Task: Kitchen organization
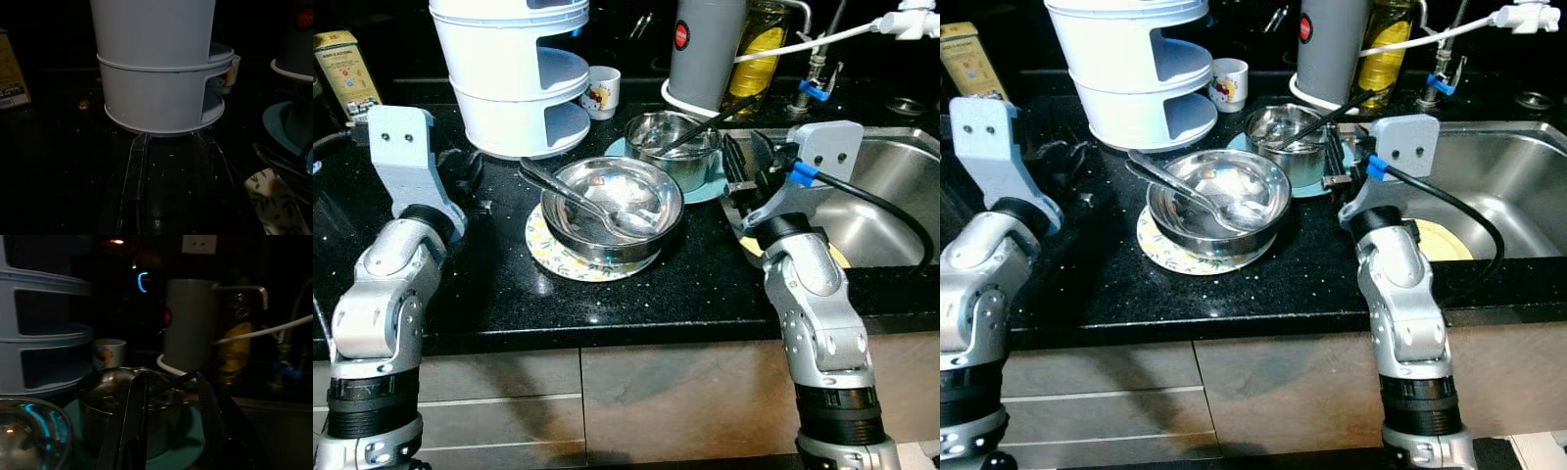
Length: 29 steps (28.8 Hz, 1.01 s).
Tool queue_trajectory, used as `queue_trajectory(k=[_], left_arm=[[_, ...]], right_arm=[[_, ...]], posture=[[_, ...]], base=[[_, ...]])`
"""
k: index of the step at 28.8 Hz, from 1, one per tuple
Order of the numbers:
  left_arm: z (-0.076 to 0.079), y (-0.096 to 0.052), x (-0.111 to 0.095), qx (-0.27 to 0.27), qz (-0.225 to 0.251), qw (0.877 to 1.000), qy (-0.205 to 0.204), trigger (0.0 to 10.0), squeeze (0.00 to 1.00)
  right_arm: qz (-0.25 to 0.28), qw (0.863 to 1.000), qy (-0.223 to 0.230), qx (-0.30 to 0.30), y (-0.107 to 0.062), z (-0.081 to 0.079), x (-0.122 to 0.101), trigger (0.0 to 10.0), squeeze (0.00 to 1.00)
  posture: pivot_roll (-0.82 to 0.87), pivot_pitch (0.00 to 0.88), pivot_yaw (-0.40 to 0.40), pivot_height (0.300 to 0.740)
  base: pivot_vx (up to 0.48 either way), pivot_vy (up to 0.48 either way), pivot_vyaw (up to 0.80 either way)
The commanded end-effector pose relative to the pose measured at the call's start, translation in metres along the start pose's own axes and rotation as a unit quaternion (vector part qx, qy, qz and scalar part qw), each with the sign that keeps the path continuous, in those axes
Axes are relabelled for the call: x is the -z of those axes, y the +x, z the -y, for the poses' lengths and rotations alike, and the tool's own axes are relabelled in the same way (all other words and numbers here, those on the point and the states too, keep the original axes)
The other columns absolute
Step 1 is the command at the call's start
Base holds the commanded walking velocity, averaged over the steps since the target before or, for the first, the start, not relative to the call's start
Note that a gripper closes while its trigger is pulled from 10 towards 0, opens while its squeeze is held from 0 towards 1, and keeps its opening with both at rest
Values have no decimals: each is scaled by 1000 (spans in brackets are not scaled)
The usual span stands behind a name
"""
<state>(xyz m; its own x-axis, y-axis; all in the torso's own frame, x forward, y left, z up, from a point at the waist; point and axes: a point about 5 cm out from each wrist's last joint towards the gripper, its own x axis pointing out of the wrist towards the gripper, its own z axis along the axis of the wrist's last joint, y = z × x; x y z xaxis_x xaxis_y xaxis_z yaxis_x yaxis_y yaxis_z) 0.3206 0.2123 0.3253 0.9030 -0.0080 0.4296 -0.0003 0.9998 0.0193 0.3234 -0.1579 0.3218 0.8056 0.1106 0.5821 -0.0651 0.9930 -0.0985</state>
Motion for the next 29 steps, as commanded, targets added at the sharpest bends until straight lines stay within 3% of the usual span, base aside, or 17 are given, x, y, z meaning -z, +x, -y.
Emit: queue_trajectory(k=[1,4,12,29], left_arm=[[-3,-1,-6,-10,11,1000,2,10000,0],[-3,-2,-7,-14,16,999,25,10000,0],[-5,-4,-4,-13,6,999,35,10000,0],[6,2,-6,10,7,1000,22,10000,0]], right_arm=[[17,1000,-12,-2,-1,-2,-5,10000,0],[15,1000,-11,0,-1,-3,-4,10000,0],[14,1000,-1,-8,1,-9,-2,10000,0],[77,997,23,7,-1,-9,-17,10000,0]], posture=[[-1,180,-8,740],[2,184,-17,740],[7,195,-23,740],[8,171,-7,740]], base=[[0,0,0],[0,0,0],[0,0,0],[0,0,0]])
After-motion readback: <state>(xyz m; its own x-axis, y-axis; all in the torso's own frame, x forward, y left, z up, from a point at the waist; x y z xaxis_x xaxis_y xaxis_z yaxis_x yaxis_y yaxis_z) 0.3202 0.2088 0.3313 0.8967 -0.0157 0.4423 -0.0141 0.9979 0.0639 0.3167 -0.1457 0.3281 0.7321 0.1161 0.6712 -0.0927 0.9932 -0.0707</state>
